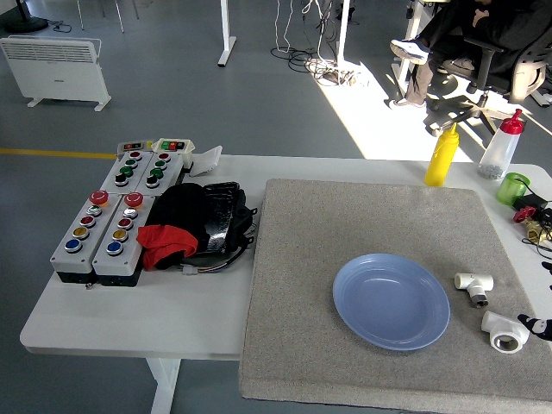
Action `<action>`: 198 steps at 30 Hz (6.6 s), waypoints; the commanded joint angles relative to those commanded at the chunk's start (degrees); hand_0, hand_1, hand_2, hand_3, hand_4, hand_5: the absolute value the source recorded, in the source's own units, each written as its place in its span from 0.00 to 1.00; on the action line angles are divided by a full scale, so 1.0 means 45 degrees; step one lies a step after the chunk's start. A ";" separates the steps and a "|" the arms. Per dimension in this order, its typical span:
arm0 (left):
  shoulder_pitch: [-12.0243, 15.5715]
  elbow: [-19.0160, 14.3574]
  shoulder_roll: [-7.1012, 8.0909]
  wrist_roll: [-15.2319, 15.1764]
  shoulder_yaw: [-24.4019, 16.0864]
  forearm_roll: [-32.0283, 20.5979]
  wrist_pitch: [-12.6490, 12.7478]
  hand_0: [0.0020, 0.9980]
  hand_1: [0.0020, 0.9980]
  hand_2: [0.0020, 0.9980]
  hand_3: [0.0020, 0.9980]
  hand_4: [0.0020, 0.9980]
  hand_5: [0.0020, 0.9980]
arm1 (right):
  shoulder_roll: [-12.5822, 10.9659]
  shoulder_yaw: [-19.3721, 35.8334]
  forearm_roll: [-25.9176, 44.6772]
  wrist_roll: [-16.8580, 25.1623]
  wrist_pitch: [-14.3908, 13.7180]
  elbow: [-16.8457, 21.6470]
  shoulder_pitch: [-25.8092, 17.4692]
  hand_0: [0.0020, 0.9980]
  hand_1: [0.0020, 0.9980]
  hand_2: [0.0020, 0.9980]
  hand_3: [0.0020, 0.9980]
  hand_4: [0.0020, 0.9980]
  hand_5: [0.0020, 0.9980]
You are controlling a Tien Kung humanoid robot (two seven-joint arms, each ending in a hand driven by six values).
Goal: Pick pipe place plate twice
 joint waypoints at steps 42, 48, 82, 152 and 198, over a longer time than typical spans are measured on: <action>0.0057 -0.0020 0.0000 0.0070 0.0077 0.0004 -0.0013 0.67 0.67 0.70 0.64 0.34 1.00 | 0.0274 -0.2303 -0.1586 0.0251 -0.0543 -0.1983 0.0758 0.76 0.74 0.78 0.79 0.77 0.22; 0.0125 -0.0044 0.0000 0.0125 0.0010 0.0158 -0.0053 0.67 0.67 0.70 0.64 0.34 1.00 | 0.0270 -0.2412 -0.1740 0.0535 -0.0765 -0.2218 0.0750 0.57 0.64 0.66 0.75 0.73 0.18; 0.0495 -0.0047 0.0000 0.0257 0.0249 0.0046 -0.0091 0.68 0.67 0.70 0.64 0.34 1.00 | 0.0116 -0.3278 -0.0951 0.2354 -0.2730 -0.1397 0.1753 0.30 0.45 0.55 0.67 0.64 0.11; 0.0330 0.0037 0.0000 0.0196 0.1061 -0.1154 0.0211 0.68 0.67 0.70 0.64 0.34 1.00 | -0.0817 -0.5648 -0.0495 0.3284 -0.1898 -0.8225 0.6179 0.95 0.85 0.94 0.88 0.77 0.26; 0.0363 0.0051 0.0000 0.0169 0.0975 -0.1053 0.0176 0.68 0.67 0.70 0.64 0.34 1.00 | -0.0519 -0.7058 0.0019 0.2855 -0.1640 -0.8342 0.6363 0.94 0.86 0.95 0.88 0.80 0.32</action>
